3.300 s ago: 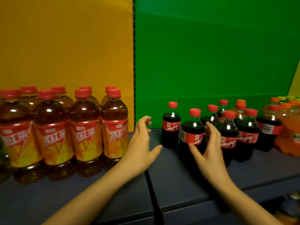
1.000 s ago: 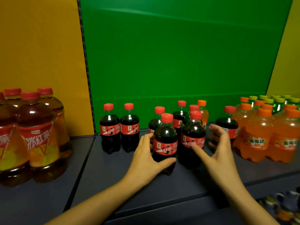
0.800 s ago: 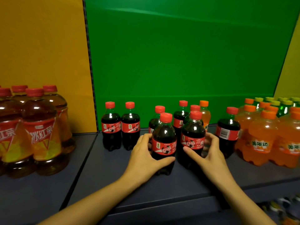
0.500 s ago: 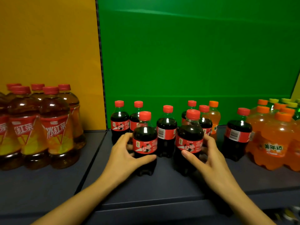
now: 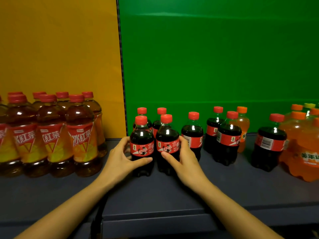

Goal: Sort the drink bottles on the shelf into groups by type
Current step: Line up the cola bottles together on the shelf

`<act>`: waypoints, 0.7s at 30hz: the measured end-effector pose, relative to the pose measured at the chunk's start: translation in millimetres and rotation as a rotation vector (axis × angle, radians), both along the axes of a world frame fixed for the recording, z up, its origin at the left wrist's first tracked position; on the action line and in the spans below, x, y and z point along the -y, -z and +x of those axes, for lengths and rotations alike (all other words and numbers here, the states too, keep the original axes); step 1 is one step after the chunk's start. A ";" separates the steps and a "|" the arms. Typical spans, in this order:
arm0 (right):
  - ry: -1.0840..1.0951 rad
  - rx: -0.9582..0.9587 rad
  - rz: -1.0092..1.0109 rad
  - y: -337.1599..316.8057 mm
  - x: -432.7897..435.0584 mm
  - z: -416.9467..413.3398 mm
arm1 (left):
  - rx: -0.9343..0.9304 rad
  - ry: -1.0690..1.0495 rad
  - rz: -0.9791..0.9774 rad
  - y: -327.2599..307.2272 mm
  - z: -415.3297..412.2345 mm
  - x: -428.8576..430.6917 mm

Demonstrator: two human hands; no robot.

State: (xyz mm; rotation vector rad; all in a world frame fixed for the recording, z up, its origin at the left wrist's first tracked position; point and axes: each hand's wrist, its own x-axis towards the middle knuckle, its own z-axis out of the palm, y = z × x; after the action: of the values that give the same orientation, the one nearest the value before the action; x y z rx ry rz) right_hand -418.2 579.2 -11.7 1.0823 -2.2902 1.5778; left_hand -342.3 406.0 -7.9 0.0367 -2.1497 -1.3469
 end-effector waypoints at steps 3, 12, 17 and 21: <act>0.003 0.009 -0.021 4.9 5.2 -1.7 | -0.001 0.027 -0.012 2.0 -1.2 4.5; 0.002 -0.037 -0.013 9.5 12.4 -1.1 | -0.016 0.010 -0.079 6.0 -9.4 7.6; 0.053 -0.081 0.016 10.3 13.9 -0.2 | -0.036 -0.013 -0.094 7.7 -11.3 6.8; 0.152 -0.179 0.086 5.7 10.3 7.0 | -0.075 -0.110 -0.202 7.5 -10.7 6.0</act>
State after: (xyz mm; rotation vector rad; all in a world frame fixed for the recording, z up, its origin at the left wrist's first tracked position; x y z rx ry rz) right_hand -411.3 568.9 -17.4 0.9977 -2.2778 1.2833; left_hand -353.0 399.9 -15.4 0.0240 -2.1760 -1.0489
